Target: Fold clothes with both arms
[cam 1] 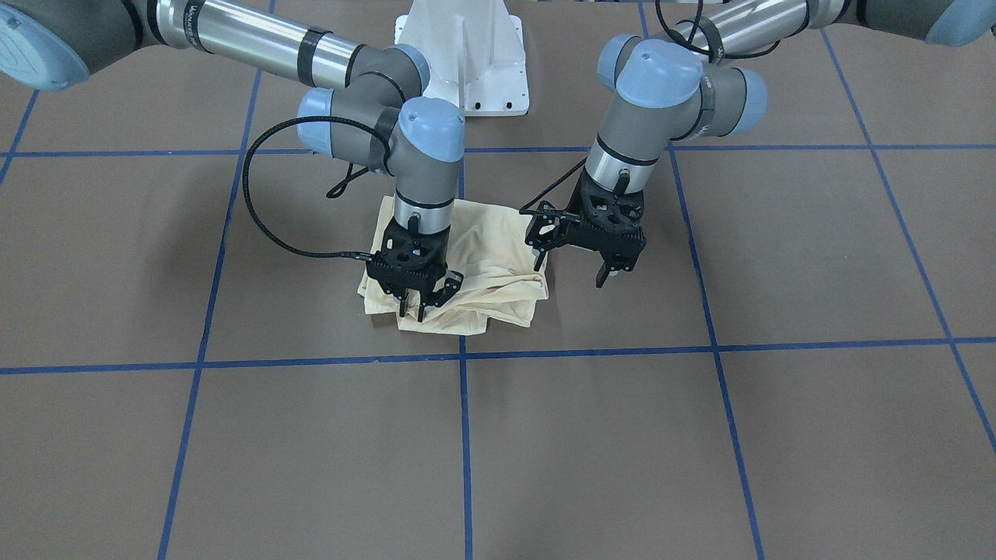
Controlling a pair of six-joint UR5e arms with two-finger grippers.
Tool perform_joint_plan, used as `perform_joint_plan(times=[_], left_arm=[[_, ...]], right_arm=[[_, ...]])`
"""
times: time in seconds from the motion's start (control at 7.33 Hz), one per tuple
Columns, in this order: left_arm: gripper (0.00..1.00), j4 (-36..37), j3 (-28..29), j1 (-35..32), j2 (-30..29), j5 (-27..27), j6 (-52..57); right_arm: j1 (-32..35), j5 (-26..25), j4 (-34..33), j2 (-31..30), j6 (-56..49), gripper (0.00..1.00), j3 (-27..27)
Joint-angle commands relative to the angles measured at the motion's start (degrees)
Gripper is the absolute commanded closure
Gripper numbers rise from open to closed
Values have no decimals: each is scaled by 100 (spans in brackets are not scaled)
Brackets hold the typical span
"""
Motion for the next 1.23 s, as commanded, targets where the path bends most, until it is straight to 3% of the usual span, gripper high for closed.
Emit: perform_joint_plan(times=[0.0, 0.14, 0.27, 0.41, 0.68, 0.82, 1.09], left_arm=[[0, 7, -22, -3, 19, -7, 38], [0, 15, -30, -3, 19, -15, 47], [0, 50, -100, -3, 36, -7, 56], [0, 85, -379, -3, 323, -15, 74], [0, 722, -1352, -98, 904, -7, 561], [0, 1336, -1923, -230, 1167, -7, 931], [0, 1501, -2620, -825, 2035, -33, 1974]], right_arm=[[561, 587, 346, 293, -98, 52, -400], [781, 1001, 320, 294, -194, 2, -296], [949, 1136, 206, 129, -221, 0, -51], [1081, 1242, -334, -238, -639, 0, 613], [1449, 1680, -1259, -1797, -1946, 0, 2797], [1834, 1978, -1289, -2641, -2823, 0, 3434], [3184, 2900, -1193, -4066, -5339, 0, 3695]])
